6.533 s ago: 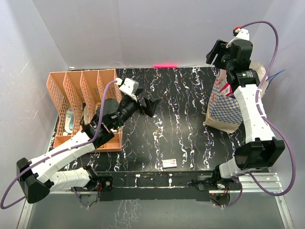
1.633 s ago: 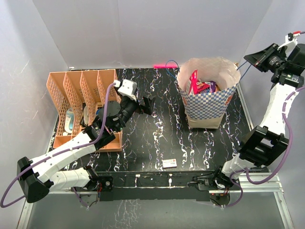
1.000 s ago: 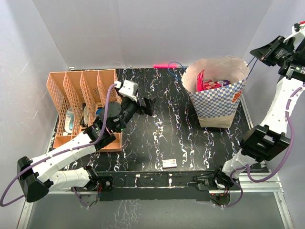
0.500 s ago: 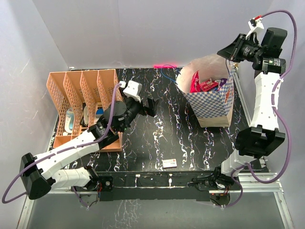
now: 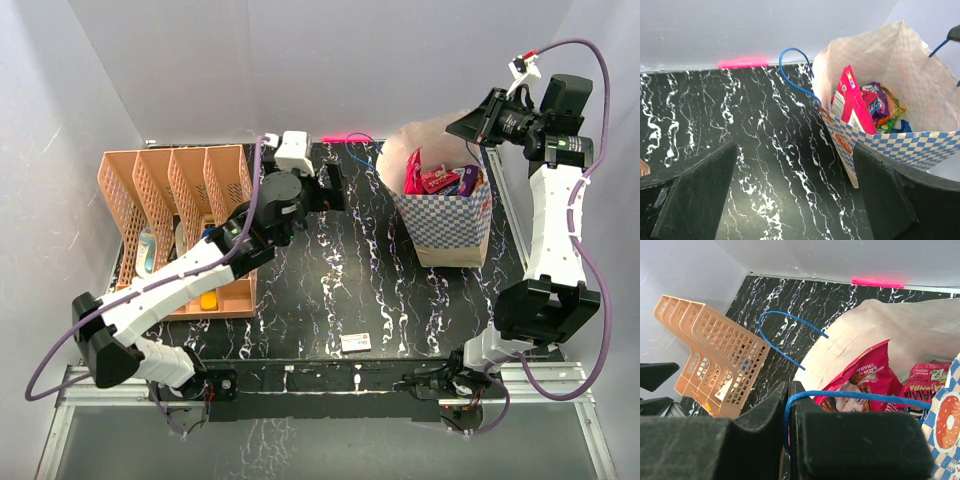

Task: Take the snacks out of the paper bag
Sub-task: Adjust the paper bag at the center of the board.

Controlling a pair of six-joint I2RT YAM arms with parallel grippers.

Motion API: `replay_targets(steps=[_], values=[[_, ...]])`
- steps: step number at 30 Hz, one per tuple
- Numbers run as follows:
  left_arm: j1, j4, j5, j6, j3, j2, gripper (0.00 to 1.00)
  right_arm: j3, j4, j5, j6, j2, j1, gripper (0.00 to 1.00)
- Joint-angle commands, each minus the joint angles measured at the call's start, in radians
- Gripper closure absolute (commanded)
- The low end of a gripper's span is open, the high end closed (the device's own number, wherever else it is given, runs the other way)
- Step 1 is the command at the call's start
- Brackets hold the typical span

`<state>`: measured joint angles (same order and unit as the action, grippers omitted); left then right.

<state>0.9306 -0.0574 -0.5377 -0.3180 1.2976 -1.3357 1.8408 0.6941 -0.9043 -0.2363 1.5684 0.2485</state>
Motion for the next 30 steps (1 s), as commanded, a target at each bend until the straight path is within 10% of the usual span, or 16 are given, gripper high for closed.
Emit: replay_targets(steps=[1,8,18,30], values=[[-0.044,0.15,0.083,-0.07,0.119,-0.091,0.02,0.008,-0.065,-0.056,0.031,-0.059,-0.013,0.92],[-0.238,0.298,0.47,-0.278,0.384,-0.316,0.02,-0.009,-0.048,-0.06,0.058,-0.069,-0.015,0.92],[-0.311,0.371,0.641,-0.415,0.727,-0.645,0.04,-0.015,-0.05,-0.063,0.063,-0.095,-0.017,0.92],[-0.322,0.311,0.691,-0.44,0.921,-0.866,0.47,0.013,-0.014,0.024,0.087,-0.095,-0.017,0.92]])
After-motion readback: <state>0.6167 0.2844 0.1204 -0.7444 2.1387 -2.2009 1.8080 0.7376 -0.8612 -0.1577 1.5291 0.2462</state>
